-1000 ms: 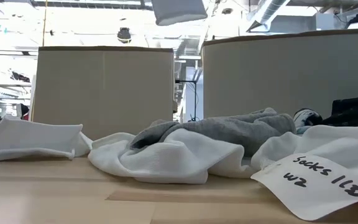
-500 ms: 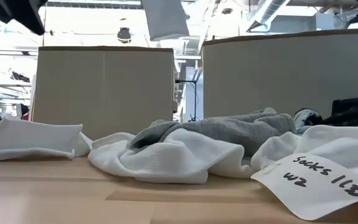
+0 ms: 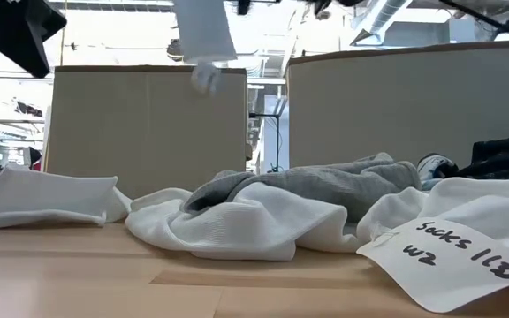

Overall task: Sort clothes
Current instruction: Put the white sock into the left white laundry bin

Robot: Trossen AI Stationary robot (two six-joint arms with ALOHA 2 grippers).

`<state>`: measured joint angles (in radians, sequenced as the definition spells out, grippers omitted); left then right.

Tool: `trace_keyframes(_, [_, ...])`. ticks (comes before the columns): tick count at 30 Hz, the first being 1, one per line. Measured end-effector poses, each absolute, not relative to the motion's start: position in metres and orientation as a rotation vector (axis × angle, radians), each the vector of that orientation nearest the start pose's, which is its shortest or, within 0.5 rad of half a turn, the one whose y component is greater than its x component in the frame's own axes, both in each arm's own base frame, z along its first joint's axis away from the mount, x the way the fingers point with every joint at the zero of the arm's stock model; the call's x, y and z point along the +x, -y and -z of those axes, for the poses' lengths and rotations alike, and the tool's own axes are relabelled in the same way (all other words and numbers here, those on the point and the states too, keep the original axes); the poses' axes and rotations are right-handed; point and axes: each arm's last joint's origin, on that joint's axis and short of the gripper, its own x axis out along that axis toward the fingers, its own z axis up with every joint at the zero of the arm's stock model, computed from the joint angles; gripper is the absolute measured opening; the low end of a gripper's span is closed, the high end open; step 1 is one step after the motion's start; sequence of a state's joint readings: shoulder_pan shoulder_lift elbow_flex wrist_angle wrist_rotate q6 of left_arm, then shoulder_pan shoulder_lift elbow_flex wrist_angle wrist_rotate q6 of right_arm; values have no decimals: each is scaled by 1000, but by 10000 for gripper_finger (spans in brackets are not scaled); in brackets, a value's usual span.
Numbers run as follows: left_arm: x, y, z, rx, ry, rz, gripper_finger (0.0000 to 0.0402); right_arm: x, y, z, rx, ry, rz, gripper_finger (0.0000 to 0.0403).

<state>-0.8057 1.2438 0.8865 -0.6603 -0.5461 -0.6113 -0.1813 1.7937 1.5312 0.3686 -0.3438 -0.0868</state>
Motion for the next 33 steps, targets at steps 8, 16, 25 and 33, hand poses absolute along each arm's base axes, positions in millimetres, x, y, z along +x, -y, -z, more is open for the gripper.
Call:
trace_keyframes(8, [169, 164, -245, 40, -812, 2, 218, 444, 107, -338, -69, 23, -85, 0])
trace_keyframes(16, [165, 167, -245, 46, -814, 17, 218, 447, 150, -275, 189, -284, 9, 11])
trace_keyframes(25, [165, 166, -245, 55, -816, 18, 218, 448, 150, -265, 271, -334, -70, 50])
trace_keyframes(33, [165, 166, -245, 53, -816, 17, 218, 446, 141, -271, 265, -351, -88, 143])
